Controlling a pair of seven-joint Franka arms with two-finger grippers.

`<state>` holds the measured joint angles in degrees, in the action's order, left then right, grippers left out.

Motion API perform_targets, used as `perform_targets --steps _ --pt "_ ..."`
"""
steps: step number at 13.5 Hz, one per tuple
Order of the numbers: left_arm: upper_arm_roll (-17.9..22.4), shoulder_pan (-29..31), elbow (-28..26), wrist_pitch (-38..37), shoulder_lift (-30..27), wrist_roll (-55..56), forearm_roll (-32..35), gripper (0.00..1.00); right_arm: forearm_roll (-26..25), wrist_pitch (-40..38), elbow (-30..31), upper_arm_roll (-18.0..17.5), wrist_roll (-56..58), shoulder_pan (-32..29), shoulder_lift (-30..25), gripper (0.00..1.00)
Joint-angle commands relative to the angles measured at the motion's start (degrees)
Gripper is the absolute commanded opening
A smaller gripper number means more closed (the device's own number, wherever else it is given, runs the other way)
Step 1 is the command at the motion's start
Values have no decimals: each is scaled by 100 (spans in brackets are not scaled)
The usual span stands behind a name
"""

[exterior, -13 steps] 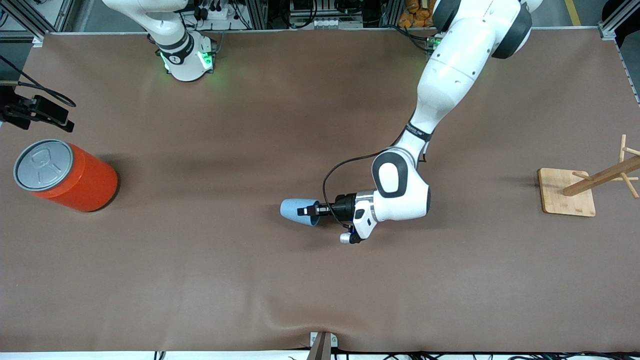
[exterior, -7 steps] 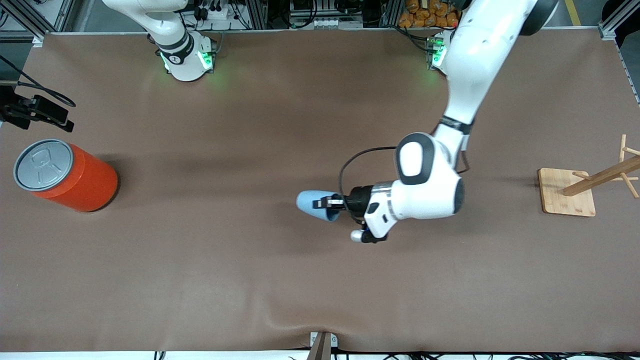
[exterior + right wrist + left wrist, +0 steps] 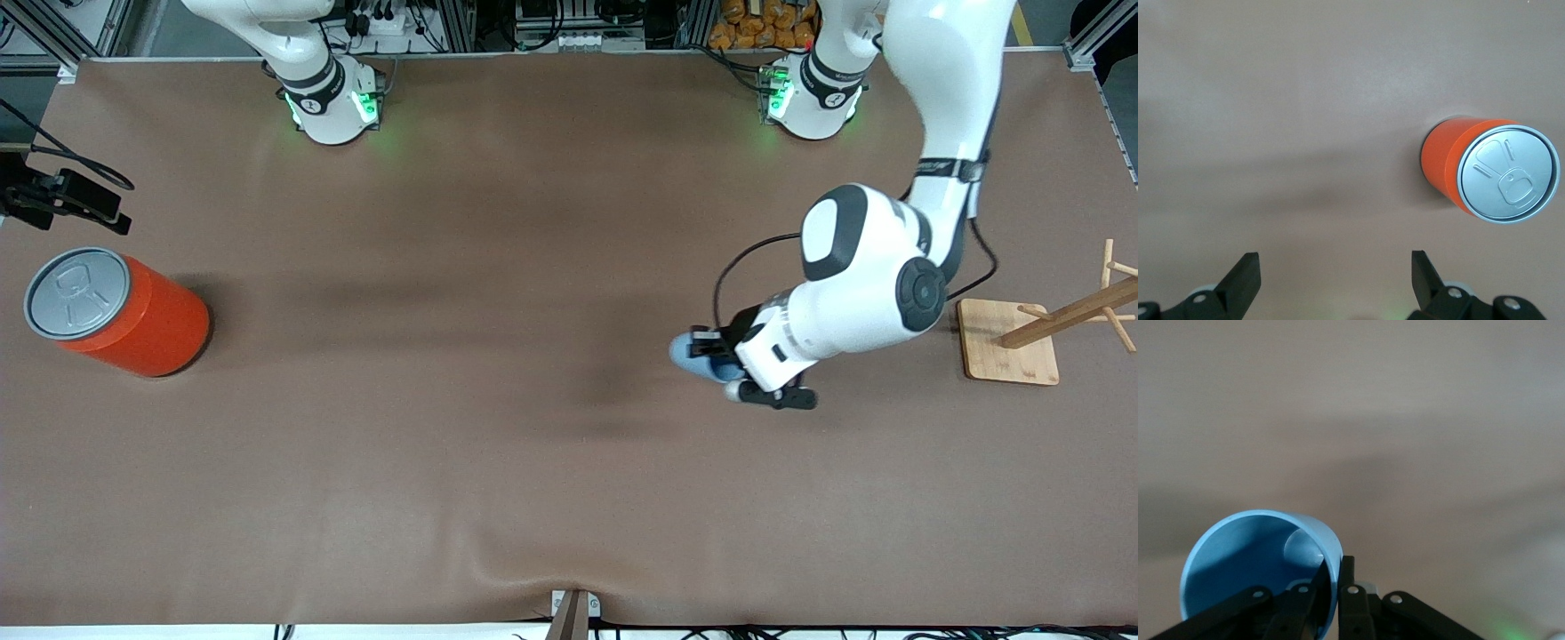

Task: Flip cup
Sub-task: 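Rotate the cup upright with the left gripper and lower it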

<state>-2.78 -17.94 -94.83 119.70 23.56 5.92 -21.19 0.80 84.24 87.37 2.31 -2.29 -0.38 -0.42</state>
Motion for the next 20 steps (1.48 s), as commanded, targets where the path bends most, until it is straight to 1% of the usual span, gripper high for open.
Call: perform_targets --steps 1,2,3,5,8,12,13,16,17,18,19,20 --pt "6 45 -1683 1226 -833 32 921 0 87 -83 -132 24 -34 12 50 100" --pt "41 202 -1992 1562 -879 32 1289 0 87 -92 -123 15 -34 21 50 100" --pt "6 456 -2135 1774 -870 40 1545 0 87 -83 -123 24 -34 21 50 100" --pt "15 493 -2748 2528 -870 58 1845 0 87 -92 -123 15 -34 21 50 100" --pt "32 572 -3136 2620 -905 776 2783 0 96 -92 -132 15 -34 3 50 100" --pt "23 704 -3331 2602 -958 1752 3831 0 96 -92 -132 15 -34 3 50 100" --pt "6 800 -3349 2611 -967 1789 3955 0 105 -83 -132 15 -34 -6 50 100" --pt "-3 853 -3332 2646 -844 1807 3965 0 105 -92 -132 24 -34 12 50 100" --pt "-3 862 -3331 2646 -853 1807 3974 46 105 -83 -132 24 -34 12 50 100" --pt "-3 862 -3331 2638 -870 1798 3974 77 105 -92 -132 24 -34 12 50 100" --pt "-3 862 -3323 2646 -862 1807 3965 100 105 -83 -132 24 -34 12 50 100" --pt "-3 889 -3314 2646 -853 1807 3965 100 105 -83 -132 24 -34 12 50 100"
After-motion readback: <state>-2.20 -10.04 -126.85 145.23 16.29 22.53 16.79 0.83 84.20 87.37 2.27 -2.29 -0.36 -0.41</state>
